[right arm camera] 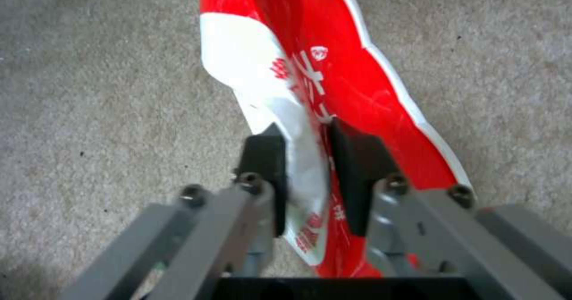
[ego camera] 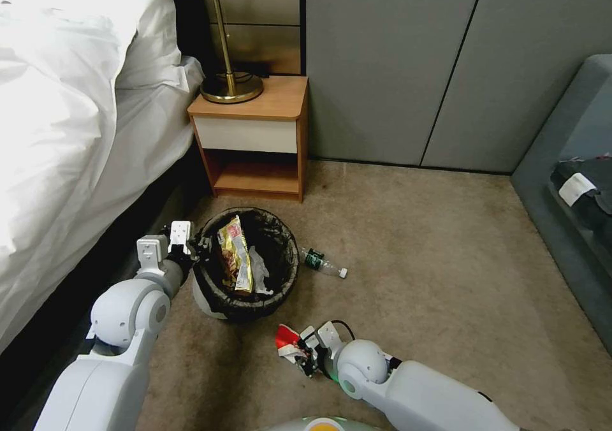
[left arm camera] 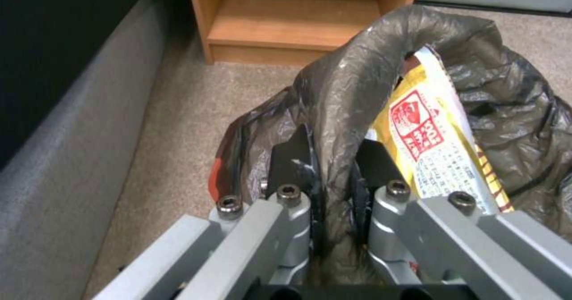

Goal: Pick up the trash bin, then pick up the garbage from the floor and place it into the trash bin.

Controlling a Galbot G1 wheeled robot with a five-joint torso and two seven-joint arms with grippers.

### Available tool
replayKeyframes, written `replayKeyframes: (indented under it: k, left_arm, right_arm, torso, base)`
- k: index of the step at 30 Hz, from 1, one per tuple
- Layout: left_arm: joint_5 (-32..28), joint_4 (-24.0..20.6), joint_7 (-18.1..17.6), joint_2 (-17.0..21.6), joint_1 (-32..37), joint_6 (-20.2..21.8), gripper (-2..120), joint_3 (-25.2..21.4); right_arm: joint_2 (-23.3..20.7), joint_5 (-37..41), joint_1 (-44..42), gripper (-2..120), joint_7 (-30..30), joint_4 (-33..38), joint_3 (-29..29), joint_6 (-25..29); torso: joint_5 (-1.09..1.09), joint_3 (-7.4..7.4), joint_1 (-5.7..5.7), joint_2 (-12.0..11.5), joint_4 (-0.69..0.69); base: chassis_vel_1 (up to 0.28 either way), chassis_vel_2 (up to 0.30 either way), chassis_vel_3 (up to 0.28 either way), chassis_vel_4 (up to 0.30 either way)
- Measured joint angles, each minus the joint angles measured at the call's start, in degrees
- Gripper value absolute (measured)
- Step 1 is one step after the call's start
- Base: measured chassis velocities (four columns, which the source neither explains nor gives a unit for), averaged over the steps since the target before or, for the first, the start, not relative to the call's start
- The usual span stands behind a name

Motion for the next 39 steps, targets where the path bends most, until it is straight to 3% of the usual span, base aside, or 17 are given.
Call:
replayKeyframes:
  k: [2,4,9,17,20,25,28,30,32,33,37,39]
  left_arm:
    - [0.0,0.0,0.0,0.0,0.0,0.0,6,0.0]
    - [0.0,0.0,0.0,0.0,0.0,0.0,6,0.0]
    - [0.0,0.0,0.0,0.0,0.0,0.0,6,0.0]
    - [-0.3,-0.3,-0.1,0.4,-0.3,0.0,6,-0.3]
    - [-0.6,-0.5,-0.2,0.4,-0.7,0.0,6,-0.6]
    - [-0.9,-0.9,-0.4,0.4,-0.8,0.0,6,-0.6]
    - [-1.2,-1.3,-0.4,0.6,-0.9,0.0,6,-0.7]
    - [-1.2,-1.5,-0.4,0.7,-0.9,0.0,6,-0.7]
    - [-1.3,-1.9,-0.5,0.8,-0.8,0.0,6,-0.8]
    - [-1.3,-1.9,-0.5,0.8,-0.8,0.0,6,-0.8]
    - [-1.2,-1.9,-0.5,0.7,-0.5,0.0,6,-0.7]
    - [-1.1,-1.9,-0.5,0.6,-0.4,0.0,6,-0.6]
  right_arm:
    - [0.1,-0.3,0.0,7,-0.1,-0.2,0.1,0.1]
    - [0.3,-0.7,0.0,5,-0.1,-0.2,0.2,0.1]
    - [0.1,-0.5,-0.1,5,-0.1,0.4,1.6,0.3]
    - [-3.5,3.2,0.3,4,1.1,7.7,10.2,0.1]
    - [-8.7,8.7,-1.0,4,4.9,18.7,20.1,0.0]
    - [-10.0,11.0,-2.8,3,7.7,23.2,28.0,0.1]
    - [-10.3,11.8,-5.5,3,8.8,27.4,38.7,0.2]
    - [-10.2,11.8,-6.4,3,8.7,28.8,41.8,0.2]
    - [-10.3,11.7,-9.3,3,7.8,32.7,52.3,0.3]
    - [-10.3,11.7,-9.3,3,7.8,32.7,52.3,0.3]
    - [-11.3,14.5,-11.9,3,7.5,38.8,64.2,0.3]
    - [-11.5,17.8,-11.7,3,8.7,40.8,65.9,0.2]
  torso:
    - [0.00,0.00,0.00,0.0,0.00]
    - [0.00,0.00,0.00,0.0,0.00]
    - [0.02,0.00,0.00,0.0,0.01]
    - [0.02,0.00,0.00,0.0,0.01]
    - [0.01,0.00,0.00,0.0,0.00]
    - [0.02,0.00,0.00,0.0,0.01]
    - [0.03,0.01,0.00,0.0,0.01]
    - [0.02,0.00,0.00,0.0,0.01]
    - [0.04,0.00,0.00,0.0,0.00]
    - [0.04,0.00,0.00,0.0,0.00]
    - [0.03,0.00,0.00,0.0,-0.02]
    - [0.02,0.00,0.00,0.0,-0.02]
  base:
    - [0.000,0.000,0.000,0.000]
    - [0.000,0.000,0.000,0.000]
    - [0.000,0.000,0.000,0.000]
    - [0.000,0.000,0.000,0.000]
    - [0.000,0.000,0.000,0.000]
    - [0.000,0.000,0.000,0.000]
    - [0.000,0.000,0.000,0.000]
    - [0.000,0.000,0.000,0.000]
    - [0.000,0.000,0.000,0.000]
    - [0.000,0.000,0.000,0.000]
    - [0.000,0.000,0.000,0.000]
    - [0.000,0.000,0.000,0.000]
